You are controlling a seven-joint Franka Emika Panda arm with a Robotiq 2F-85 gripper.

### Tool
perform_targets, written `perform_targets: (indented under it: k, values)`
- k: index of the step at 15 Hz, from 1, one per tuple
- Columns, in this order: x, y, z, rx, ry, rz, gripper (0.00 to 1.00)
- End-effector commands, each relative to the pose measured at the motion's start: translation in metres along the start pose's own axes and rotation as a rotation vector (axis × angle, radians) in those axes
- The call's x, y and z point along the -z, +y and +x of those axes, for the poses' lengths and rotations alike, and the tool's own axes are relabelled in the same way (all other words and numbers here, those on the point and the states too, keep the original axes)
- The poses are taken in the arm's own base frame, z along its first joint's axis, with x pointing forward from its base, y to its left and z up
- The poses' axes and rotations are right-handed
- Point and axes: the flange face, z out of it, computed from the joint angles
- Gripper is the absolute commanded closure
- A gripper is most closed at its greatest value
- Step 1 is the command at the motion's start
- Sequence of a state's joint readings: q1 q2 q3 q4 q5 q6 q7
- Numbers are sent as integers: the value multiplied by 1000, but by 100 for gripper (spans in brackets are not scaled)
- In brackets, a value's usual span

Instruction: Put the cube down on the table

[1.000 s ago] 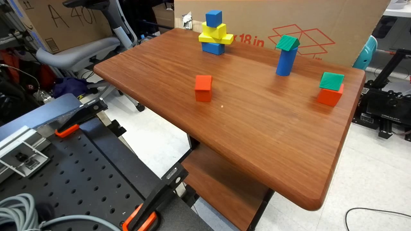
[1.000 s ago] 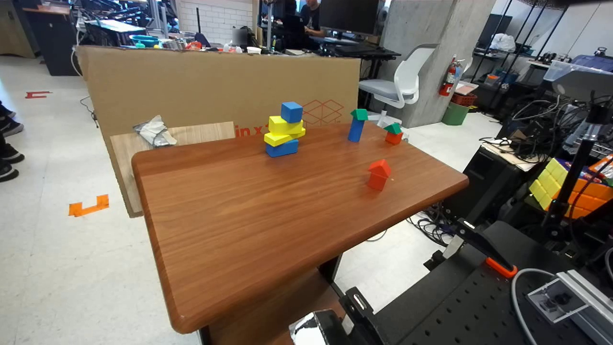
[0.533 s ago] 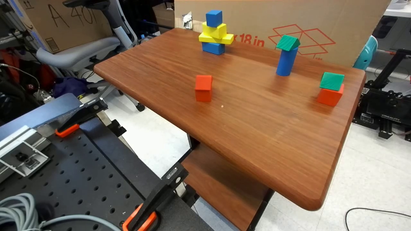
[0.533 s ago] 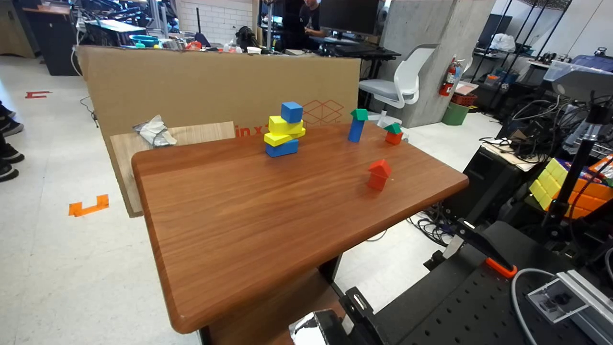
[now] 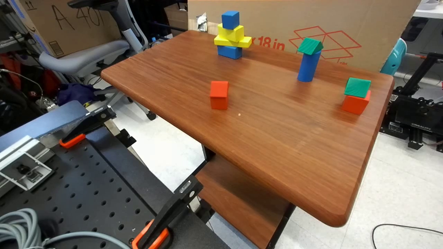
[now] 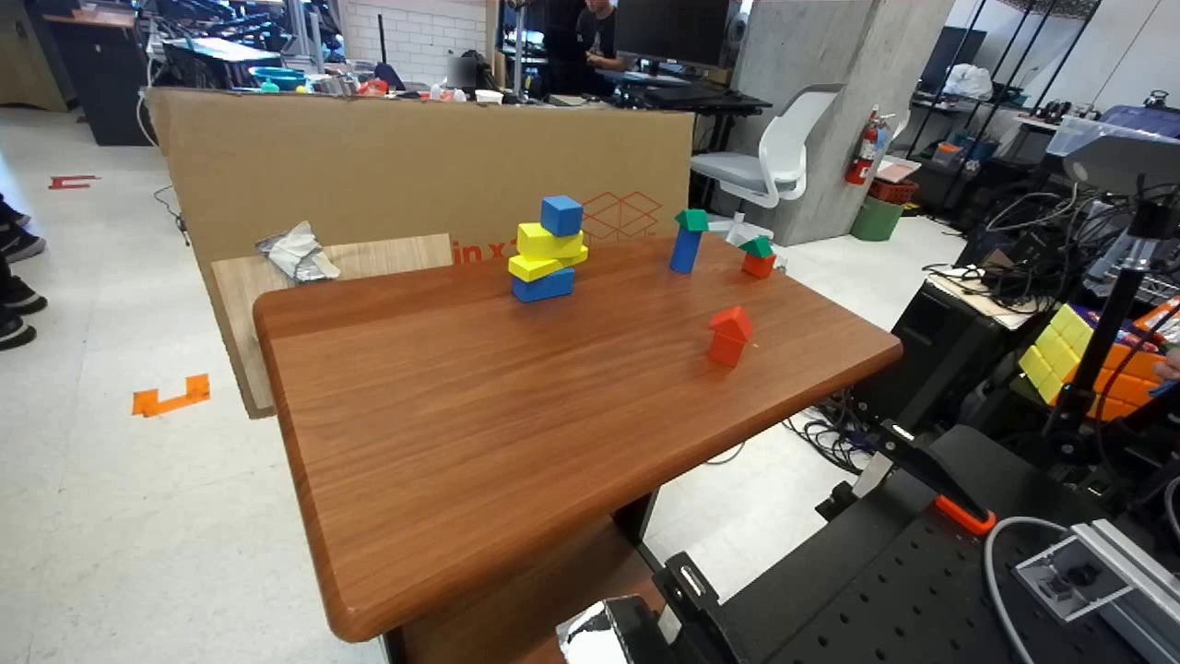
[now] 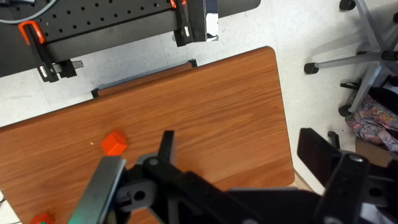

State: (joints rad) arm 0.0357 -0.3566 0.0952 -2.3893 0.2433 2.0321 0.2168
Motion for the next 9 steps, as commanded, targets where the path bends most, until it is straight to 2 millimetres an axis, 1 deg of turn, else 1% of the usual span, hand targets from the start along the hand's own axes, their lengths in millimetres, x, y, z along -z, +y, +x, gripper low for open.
perform_targets:
  k: [1,5,7,9]
  values:
    - [10,-5,27,27,118,-21,0]
    - [15,-11,54,33,262,-6,0]
    - [12,-11,68,31,306,3,0]
    - [4,-9,83,30,315,-2,0]
